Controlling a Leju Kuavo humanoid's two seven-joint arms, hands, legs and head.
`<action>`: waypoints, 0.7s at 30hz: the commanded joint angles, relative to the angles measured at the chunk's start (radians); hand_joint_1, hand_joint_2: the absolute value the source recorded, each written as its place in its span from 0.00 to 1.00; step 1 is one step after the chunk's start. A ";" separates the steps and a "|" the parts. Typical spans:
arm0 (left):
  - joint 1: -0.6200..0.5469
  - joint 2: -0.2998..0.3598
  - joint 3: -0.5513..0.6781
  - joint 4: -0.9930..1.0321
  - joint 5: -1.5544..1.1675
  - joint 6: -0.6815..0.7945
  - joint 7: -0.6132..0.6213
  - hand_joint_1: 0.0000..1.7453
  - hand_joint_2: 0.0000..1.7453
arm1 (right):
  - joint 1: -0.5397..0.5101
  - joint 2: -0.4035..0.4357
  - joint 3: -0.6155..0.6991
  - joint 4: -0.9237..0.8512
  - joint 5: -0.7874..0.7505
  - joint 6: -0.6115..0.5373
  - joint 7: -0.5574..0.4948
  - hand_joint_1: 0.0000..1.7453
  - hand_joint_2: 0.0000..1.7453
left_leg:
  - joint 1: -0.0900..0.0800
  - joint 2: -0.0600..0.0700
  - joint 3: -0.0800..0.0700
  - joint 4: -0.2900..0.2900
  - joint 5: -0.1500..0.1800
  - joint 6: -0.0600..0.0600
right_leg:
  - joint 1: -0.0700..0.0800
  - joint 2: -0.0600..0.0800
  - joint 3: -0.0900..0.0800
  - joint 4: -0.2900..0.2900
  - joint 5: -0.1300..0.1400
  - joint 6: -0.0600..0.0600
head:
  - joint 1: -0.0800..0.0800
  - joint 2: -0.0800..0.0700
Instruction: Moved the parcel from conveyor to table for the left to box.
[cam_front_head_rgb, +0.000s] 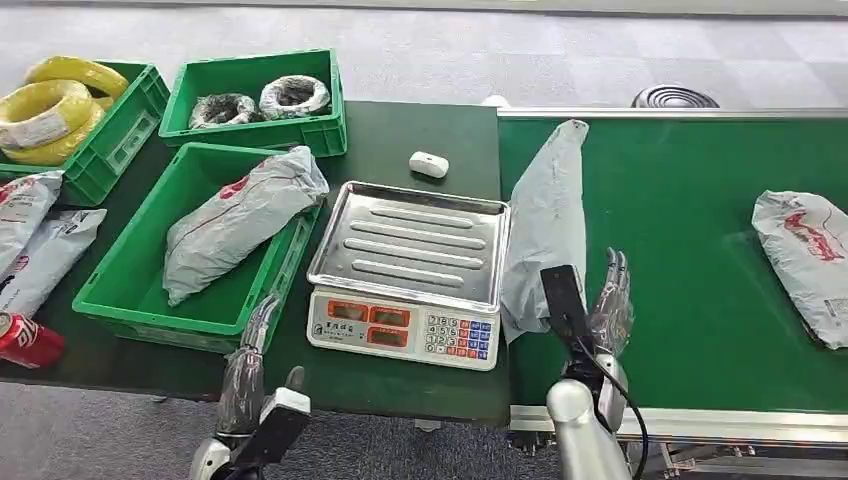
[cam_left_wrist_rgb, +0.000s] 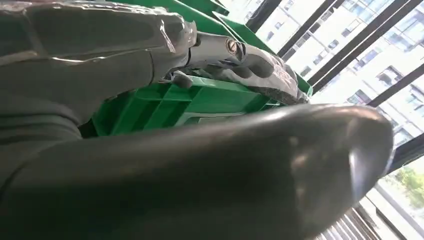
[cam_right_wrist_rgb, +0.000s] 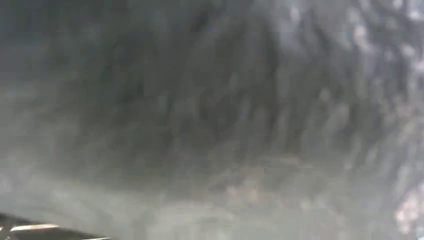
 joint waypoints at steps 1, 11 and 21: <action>-0.014 -0.012 -0.008 0.030 -0.027 -0.017 0.027 0.00 0.00 | -0.009 -0.018 -0.019 0.065 0.030 0.011 0.035 0.00 1.00 | -0.001 0.001 0.003 -0.002 0.000 0.000 | 0.000 -0.004 0.003 -0.002 0.000 0.001 | 0.000 0.000; 0.034 -0.003 -0.003 -0.017 -0.044 0.003 0.048 0.00 0.00 | 0.055 -0.006 0.035 0.029 0.009 -0.027 -0.034 0.03 1.00 | 0.000 0.002 0.003 -0.002 0.000 0.000 | 0.000 -0.002 0.003 -0.002 0.000 0.000 | 0.000 0.000; 0.024 0.011 -0.022 0.010 -0.026 0.019 0.035 0.00 0.00 | 0.107 -0.010 0.043 -0.046 -0.018 -0.066 -0.059 0.74 1.00 | -0.001 0.002 0.002 -0.002 0.000 0.000 | 0.000 -0.003 0.003 -0.001 -0.001 0.000 | 0.000 0.000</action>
